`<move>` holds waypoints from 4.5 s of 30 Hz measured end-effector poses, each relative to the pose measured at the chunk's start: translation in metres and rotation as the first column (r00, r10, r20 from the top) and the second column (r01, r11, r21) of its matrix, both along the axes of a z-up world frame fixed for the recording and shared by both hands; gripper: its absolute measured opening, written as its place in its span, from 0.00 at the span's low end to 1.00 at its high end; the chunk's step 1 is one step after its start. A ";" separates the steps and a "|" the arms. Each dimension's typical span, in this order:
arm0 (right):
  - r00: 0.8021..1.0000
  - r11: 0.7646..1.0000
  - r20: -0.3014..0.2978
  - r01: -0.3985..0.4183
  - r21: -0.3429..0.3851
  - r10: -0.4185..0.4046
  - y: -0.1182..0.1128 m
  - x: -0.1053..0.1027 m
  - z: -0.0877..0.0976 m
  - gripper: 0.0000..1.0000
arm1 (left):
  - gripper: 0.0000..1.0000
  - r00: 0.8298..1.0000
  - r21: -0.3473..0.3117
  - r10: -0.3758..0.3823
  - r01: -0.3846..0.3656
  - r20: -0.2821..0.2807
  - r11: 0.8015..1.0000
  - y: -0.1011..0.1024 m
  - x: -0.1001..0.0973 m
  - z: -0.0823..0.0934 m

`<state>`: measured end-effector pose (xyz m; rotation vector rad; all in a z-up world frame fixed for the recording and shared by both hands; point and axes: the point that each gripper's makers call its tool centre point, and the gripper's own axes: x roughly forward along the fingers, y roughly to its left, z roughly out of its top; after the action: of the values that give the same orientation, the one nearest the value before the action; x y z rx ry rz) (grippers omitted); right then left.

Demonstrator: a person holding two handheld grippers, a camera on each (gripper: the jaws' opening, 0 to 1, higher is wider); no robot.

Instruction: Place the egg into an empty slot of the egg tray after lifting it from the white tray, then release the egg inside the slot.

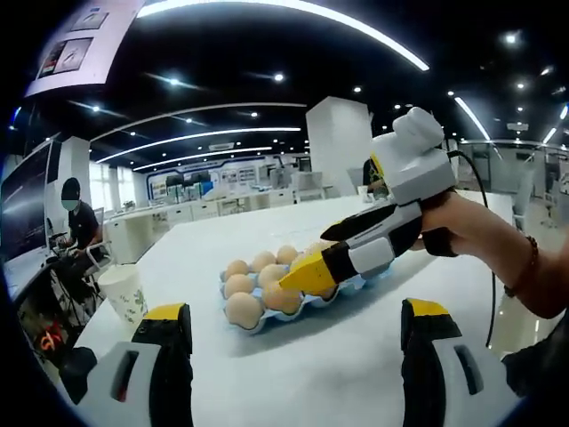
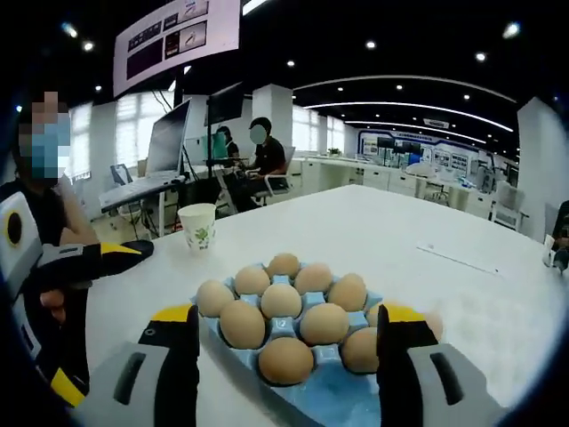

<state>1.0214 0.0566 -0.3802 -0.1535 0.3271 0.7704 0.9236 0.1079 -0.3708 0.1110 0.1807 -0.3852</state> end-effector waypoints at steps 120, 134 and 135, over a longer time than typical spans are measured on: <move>0.773 0.770 0.011 0.631 0.093 -0.634 -0.315 0.006 -0.027 0.50 | 0.99 0.999 -0.062 0.021 -0.023 -0.039 0.998 -0.017 0.008 -0.007; 0.758 0.759 0.035 0.650 0.029 -0.651 -0.324 0.014 -0.040 0.30 | 0.97 0.999 -0.058 0.037 -0.038 -0.020 0.998 -0.013 0.008 -0.004; 0.758 0.759 0.034 0.651 0.030 -0.652 -0.324 0.014 -0.041 0.30 | 0.97 0.999 -0.060 0.036 -0.038 -0.020 0.997 -0.013 0.008 -0.004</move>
<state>1.0359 -0.2674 -0.4209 -0.0306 0.3059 0.0676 0.9319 0.0949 -0.3745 0.0445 0.1890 -0.3546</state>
